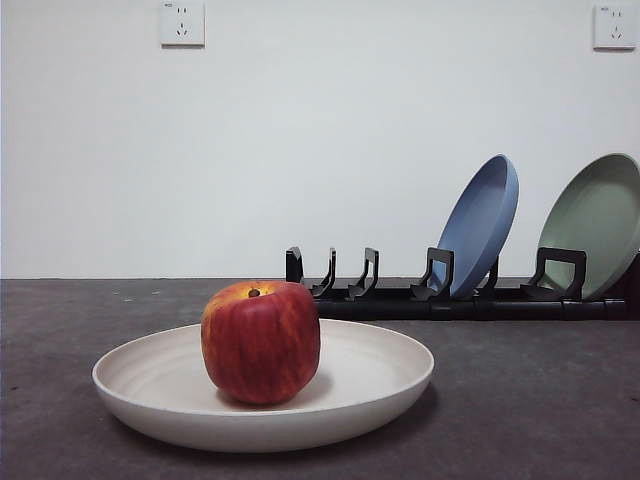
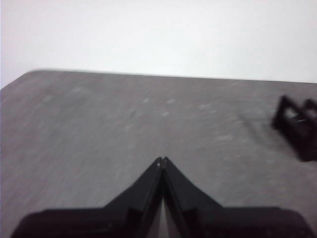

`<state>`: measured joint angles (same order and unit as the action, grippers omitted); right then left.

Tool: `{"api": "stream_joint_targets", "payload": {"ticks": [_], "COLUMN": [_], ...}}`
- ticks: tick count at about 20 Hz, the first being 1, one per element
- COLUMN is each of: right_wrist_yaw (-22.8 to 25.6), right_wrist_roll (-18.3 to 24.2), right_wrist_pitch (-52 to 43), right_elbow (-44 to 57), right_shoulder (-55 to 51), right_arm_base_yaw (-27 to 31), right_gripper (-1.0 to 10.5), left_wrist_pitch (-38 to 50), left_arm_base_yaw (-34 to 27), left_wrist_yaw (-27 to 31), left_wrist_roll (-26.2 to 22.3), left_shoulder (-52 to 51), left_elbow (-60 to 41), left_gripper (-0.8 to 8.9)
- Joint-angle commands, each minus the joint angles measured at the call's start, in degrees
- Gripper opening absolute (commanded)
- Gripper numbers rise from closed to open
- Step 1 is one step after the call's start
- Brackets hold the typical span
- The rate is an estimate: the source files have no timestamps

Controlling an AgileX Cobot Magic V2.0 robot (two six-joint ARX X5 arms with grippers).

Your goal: Take the yellow plate from the plate rack,put the plate on the table,take the apple from the table,put the apple in the plate

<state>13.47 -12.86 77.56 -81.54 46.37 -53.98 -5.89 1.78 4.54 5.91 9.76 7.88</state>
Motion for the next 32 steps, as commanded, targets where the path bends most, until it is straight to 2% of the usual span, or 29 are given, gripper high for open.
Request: {"api": "stream_joint_targets", "payload": {"ticks": [1, 4, 7, 13, 17, 30, 32], "right_wrist_yaw": [0.1, 0.1, 0.1, 0.1, 0.1, 0.0, 2.5], "right_wrist_roll": [-0.4, -0.4, -0.4, -0.4, -0.4, -0.4, -0.2], "right_wrist_pitch": [1.1, 1.1, 1.1, 1.1, 1.1, 1.2, 1.2], "right_elbow": [-0.2, -0.2, -0.2, -0.2, -0.2, -0.2, -0.2], "right_shoulder": [0.0, 0.0, 0.0, 0.0, 0.0, 0.0, 0.0], "right_arm_base_yaw": [0.0, 0.0, 0.0, 0.0, 0.0, 0.0, 0.6], "right_gripper": [0.0, 0.0, 0.0, 0.0, 0.0, 0.0, 0.0], "left_wrist_pitch": [-0.3, -0.2, -3.6, -3.8, -3.5, -3.5, -3.5], "left_arm_base_yaw": [-2.4, -3.7, -4.0, -4.0, -4.0, -4.0, -4.0], "left_wrist_yaw": [-0.1, -0.1, -0.3, -3.6, -3.7, -3.5, -3.5], "left_wrist_roll": [0.1, -0.6, -2.3, -9.6, -7.8, -7.8, -7.8], "left_shoulder": [-2.8, -5.7, -8.3, -9.6, -9.5, -7.0, -6.6], "left_elbow": [-3.2, -6.9, -7.5, -7.5, -7.4, -7.4, -7.4], "left_gripper": [-0.03, -0.03, -0.03, -0.03, -0.03, -0.03, -0.03]}}
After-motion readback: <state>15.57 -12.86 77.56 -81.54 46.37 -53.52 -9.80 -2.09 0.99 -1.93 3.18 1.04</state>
